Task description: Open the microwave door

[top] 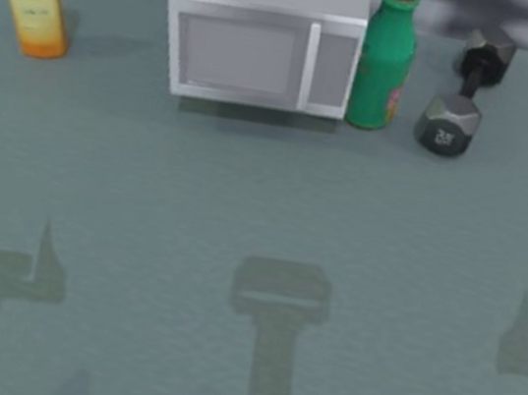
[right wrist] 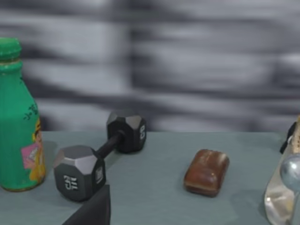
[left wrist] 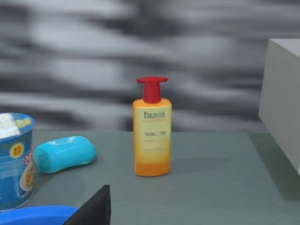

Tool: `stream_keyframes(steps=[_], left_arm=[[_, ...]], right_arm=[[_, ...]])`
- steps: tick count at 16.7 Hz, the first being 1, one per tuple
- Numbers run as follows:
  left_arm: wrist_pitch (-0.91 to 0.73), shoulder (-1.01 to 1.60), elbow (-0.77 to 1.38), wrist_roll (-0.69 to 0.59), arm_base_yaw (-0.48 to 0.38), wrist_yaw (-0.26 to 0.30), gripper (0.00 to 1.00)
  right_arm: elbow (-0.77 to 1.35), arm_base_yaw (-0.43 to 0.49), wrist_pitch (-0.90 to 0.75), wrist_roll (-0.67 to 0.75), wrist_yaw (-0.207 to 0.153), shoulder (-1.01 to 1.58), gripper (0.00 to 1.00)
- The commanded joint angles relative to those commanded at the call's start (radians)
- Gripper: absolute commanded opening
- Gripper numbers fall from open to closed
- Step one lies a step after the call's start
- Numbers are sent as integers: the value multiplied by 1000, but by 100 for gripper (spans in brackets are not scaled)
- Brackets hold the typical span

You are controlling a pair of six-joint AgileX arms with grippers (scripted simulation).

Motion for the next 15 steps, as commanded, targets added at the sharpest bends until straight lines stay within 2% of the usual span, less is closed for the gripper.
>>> stream_keyframes(steps=[4,7,11,15], left_arm=[[-11,30,29,-9,-12,-6,100],[-58,156,143,-44,-58,-34,100],[-162,459,399,-123,-157,-96,100],[-291,868,732,-227,-282,-176,100]], right_arm=[[0,0,0,0,0,0,100],[0,0,0,0,0,0,100],[0,0,0,0,0,0,100],[0,0,0,0,0,0,100]])
